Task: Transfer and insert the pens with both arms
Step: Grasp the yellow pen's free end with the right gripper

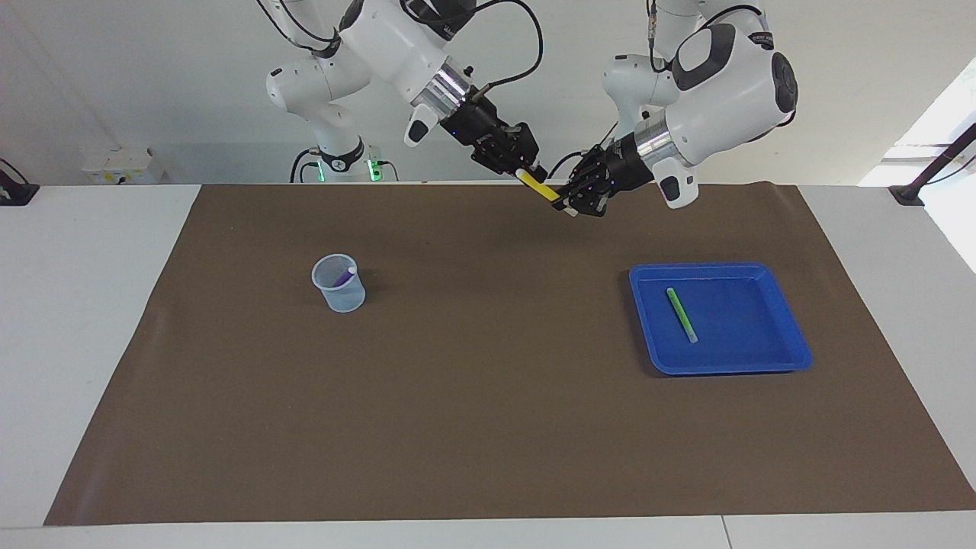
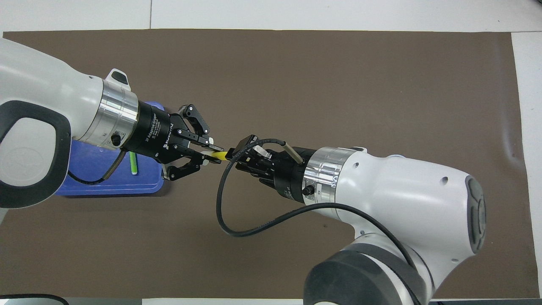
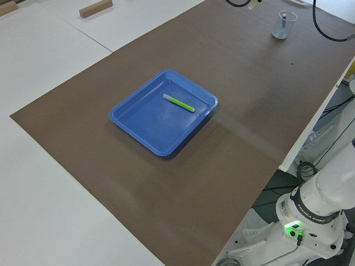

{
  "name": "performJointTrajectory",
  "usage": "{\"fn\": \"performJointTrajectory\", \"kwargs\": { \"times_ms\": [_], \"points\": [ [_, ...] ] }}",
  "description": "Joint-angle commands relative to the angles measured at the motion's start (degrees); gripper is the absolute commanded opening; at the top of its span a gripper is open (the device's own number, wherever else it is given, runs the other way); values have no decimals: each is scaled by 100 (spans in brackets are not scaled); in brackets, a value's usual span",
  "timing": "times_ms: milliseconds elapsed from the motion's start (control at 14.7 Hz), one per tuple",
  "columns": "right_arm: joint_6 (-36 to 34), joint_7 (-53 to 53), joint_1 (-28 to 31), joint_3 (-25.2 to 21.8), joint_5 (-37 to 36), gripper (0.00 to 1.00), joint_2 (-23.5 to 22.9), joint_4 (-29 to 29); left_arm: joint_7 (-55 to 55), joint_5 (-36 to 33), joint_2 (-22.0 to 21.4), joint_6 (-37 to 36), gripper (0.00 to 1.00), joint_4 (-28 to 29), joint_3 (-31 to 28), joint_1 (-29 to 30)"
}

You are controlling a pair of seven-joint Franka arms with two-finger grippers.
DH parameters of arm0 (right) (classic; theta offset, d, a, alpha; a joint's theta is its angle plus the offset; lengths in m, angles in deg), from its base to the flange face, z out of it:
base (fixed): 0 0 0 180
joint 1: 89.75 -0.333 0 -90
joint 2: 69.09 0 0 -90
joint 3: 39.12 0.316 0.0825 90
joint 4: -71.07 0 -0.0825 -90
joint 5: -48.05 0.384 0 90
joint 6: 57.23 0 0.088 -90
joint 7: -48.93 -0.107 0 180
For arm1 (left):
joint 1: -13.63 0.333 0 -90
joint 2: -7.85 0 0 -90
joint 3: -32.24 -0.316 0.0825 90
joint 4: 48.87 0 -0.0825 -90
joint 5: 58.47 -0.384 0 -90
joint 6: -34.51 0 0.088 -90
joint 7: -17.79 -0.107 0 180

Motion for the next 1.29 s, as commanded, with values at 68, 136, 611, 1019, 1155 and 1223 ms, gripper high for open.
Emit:
{"fn": "performJointTrajectory", "kwargs": {
  "times_ms": [68,136,611,1019,1155,1223],
  "points": [
    [89,45,34,17,-80,31,-57,67,71,93,-200,114,0,229,-47,-71],
    [97,36,34,17,-80,34,-57,67,71,93,-209,114,0,229,-56,-71],
    [98,238,131,17,-80,34,-57,58,80,102,-209,123,0,229,-47,-62],
    [62,230,113,17,-88,5,-39,41,89,172,-209,158,0,229,-56,-62],
    [19,238,113,25,-88,0,-30,32,89,181,-209,158,0,229,-56,-53],
    [-8,247,122,17,-97,0,-30,32,89,181,-209,158,0,229,-56,-53]
  ]
}}
